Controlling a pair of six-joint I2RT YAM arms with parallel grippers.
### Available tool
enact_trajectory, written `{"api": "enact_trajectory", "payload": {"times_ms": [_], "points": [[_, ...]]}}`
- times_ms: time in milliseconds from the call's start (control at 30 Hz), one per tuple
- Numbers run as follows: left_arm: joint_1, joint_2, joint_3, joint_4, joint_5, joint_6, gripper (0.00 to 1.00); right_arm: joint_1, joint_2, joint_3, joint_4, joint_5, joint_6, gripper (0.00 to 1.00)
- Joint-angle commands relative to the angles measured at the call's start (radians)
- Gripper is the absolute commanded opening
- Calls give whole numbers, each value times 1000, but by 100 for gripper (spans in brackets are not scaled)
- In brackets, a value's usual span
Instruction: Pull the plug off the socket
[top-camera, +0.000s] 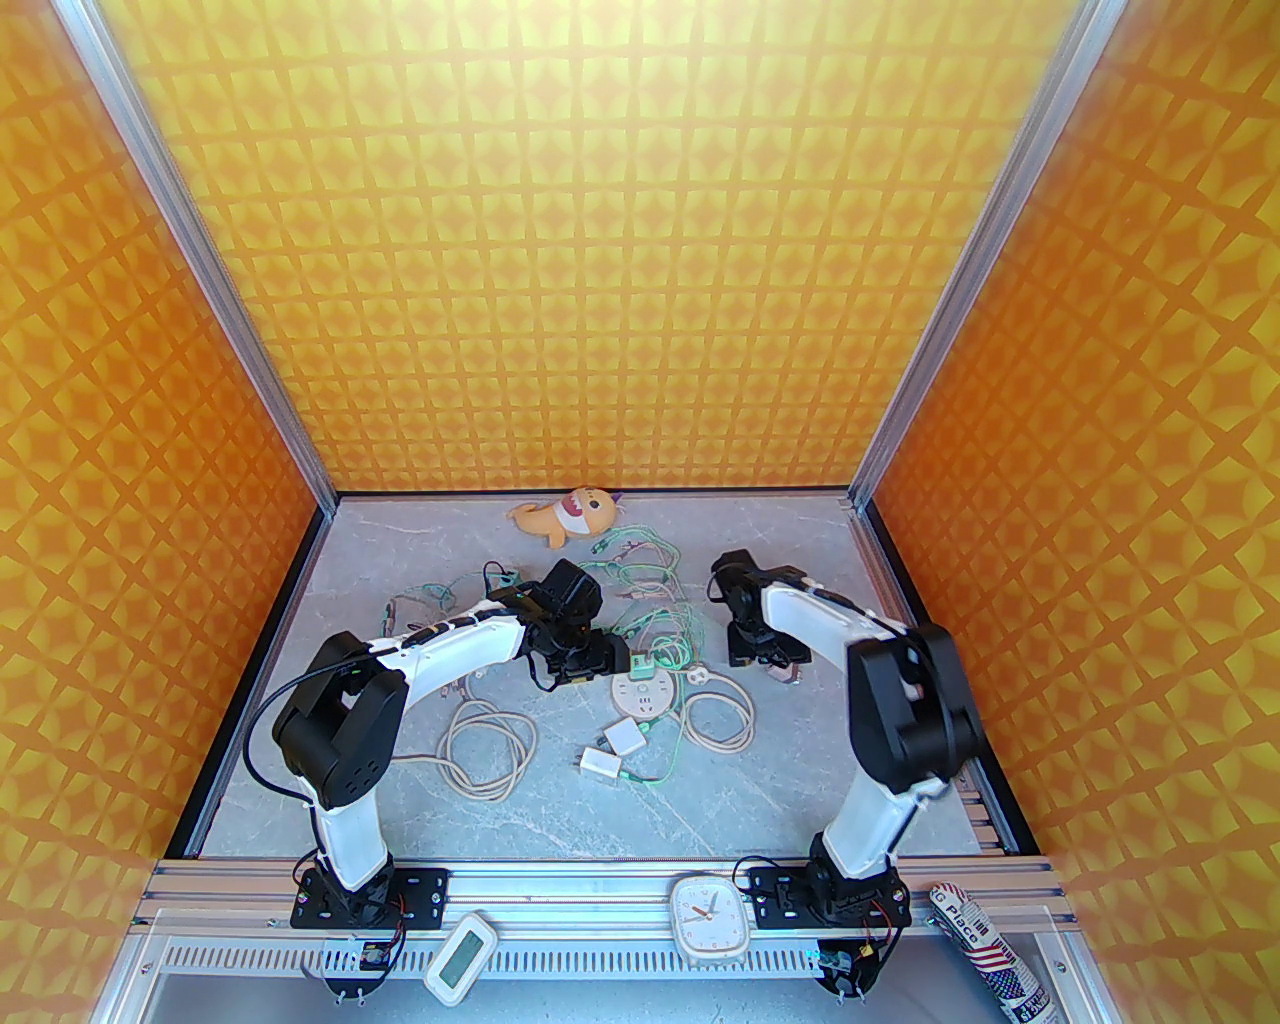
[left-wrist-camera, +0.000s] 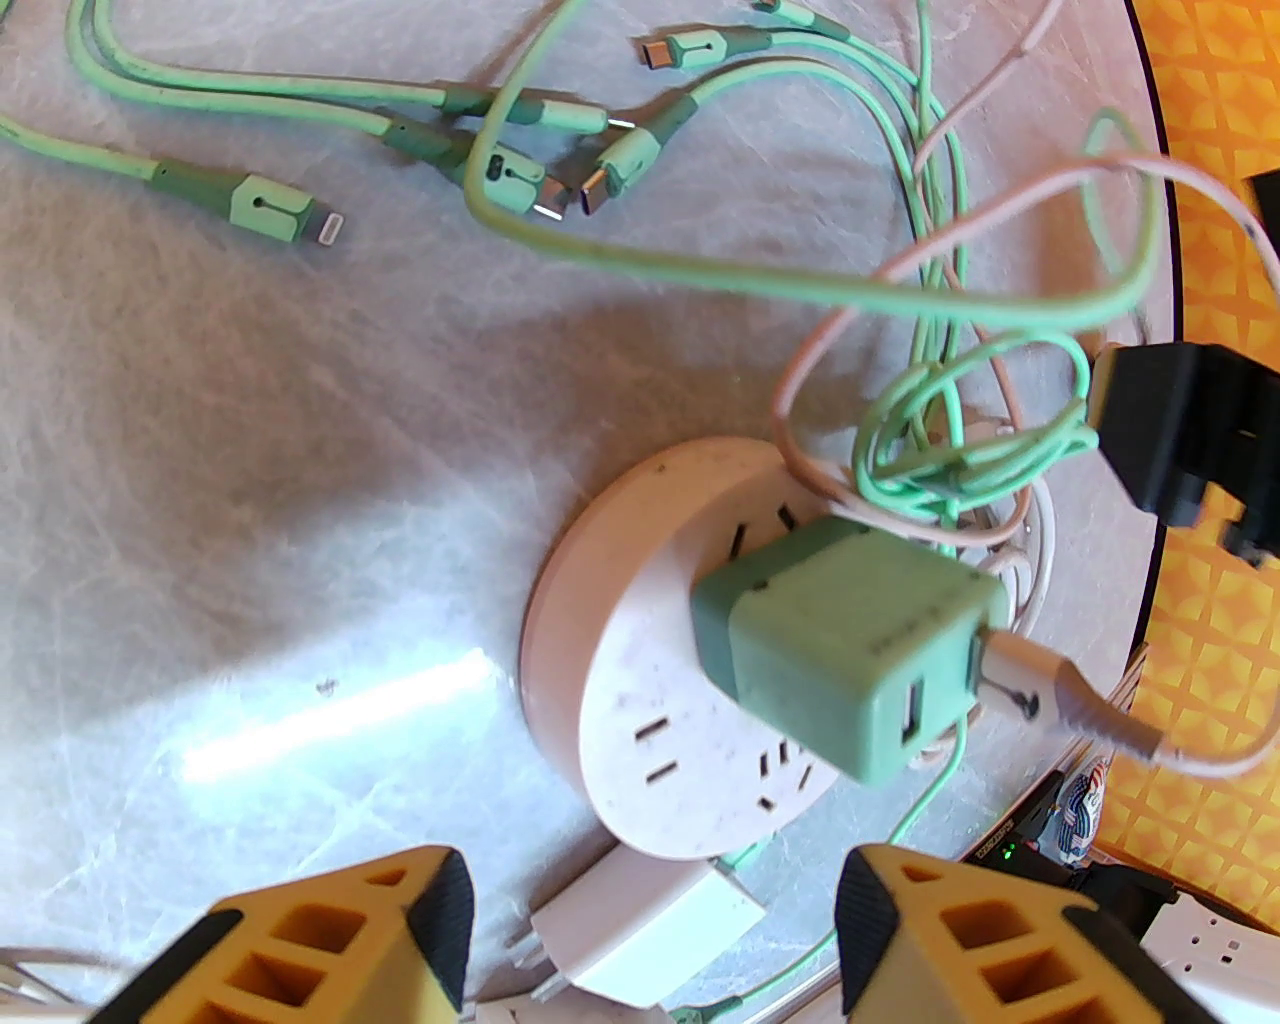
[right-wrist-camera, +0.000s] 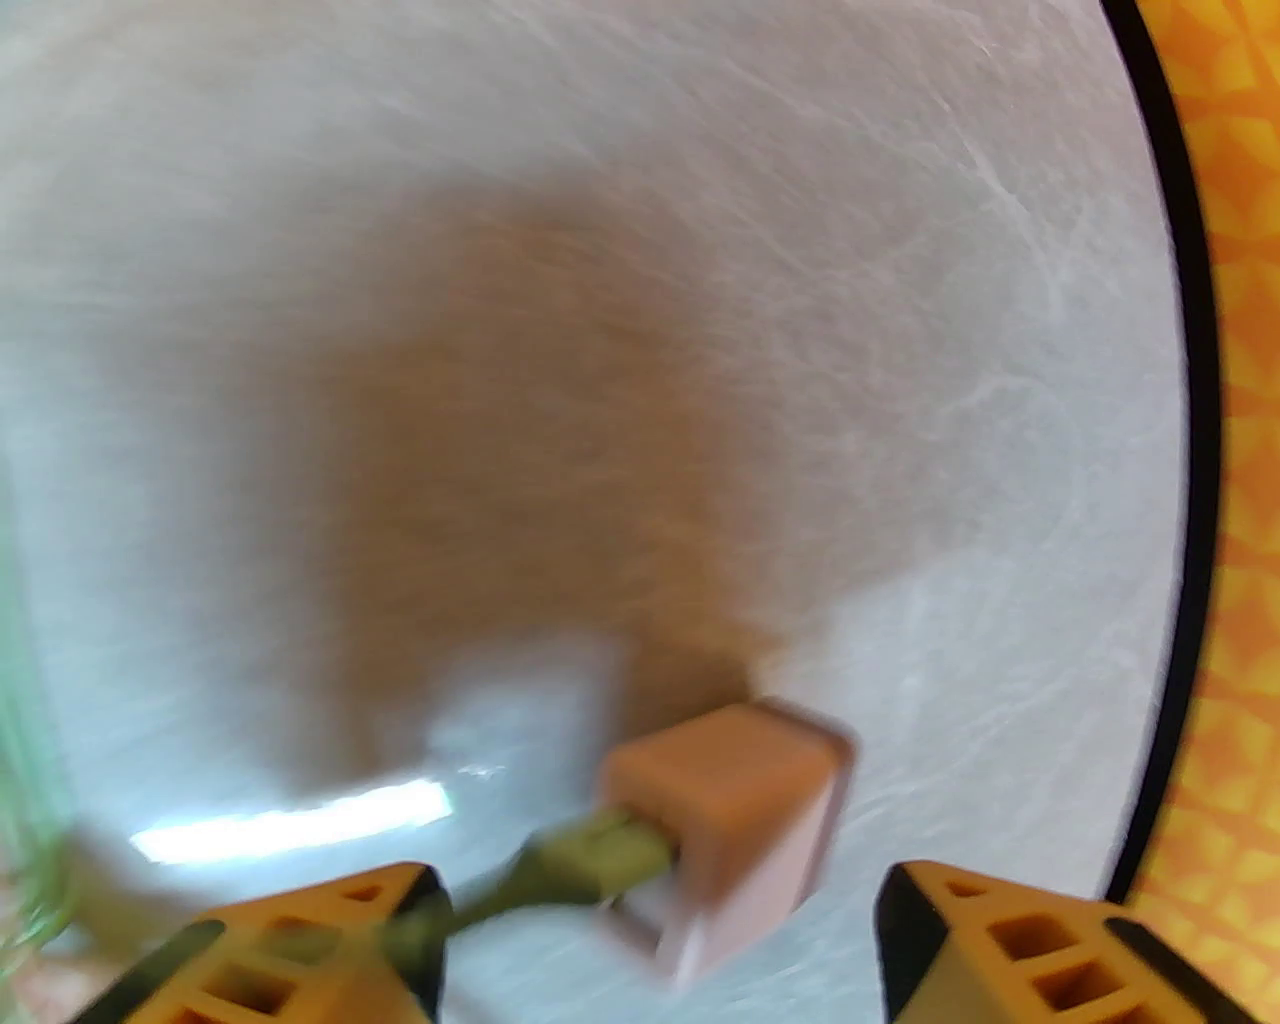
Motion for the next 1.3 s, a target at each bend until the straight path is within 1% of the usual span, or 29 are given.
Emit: {"api": "enact_trajectory", "payload": {"times_ms": [0,67,167,200,400,433,600,767,900,1067,1233,1267], "points": [[7,-43,46,-32,-15,48,64,-5,-110,-49,86,-217,-6,87],[7,-48,52,-25,-15,66,64,-5,-165,-77,121,-286,10,91],[8,-44,54,-20,-15,88,63,-5,-234,-112,142,-340,45,92],[7,-44,53,-14,-15,95,62,-5,-260,-126,146,-355,61,96],[-37,-25,60,6,-64,193,58,-5,-379,-215,200,-454,127,96],[-40,-22,57,10,-67,209,58,-5,-396,-232,209,-465,143,98],[-48,-8,55,32,-78,329,58,-6,-459,-291,236,-474,179,99],[-52,24,65,42,-78,483,58,-5,-472,-316,231,-487,200,98],[-53,60,90,50,-78,572,58,-5,-493,-322,214,-485,206,98],[-60,117,149,39,-78,631,58,-5,-518,-322,181,-471,203,99],[-100,180,203,-4,-81,697,57,-5,-529,-321,157,-461,201,98],[-107,189,238,-9,-86,705,57,-5,-530,-321,153,-459,201,99]]}}
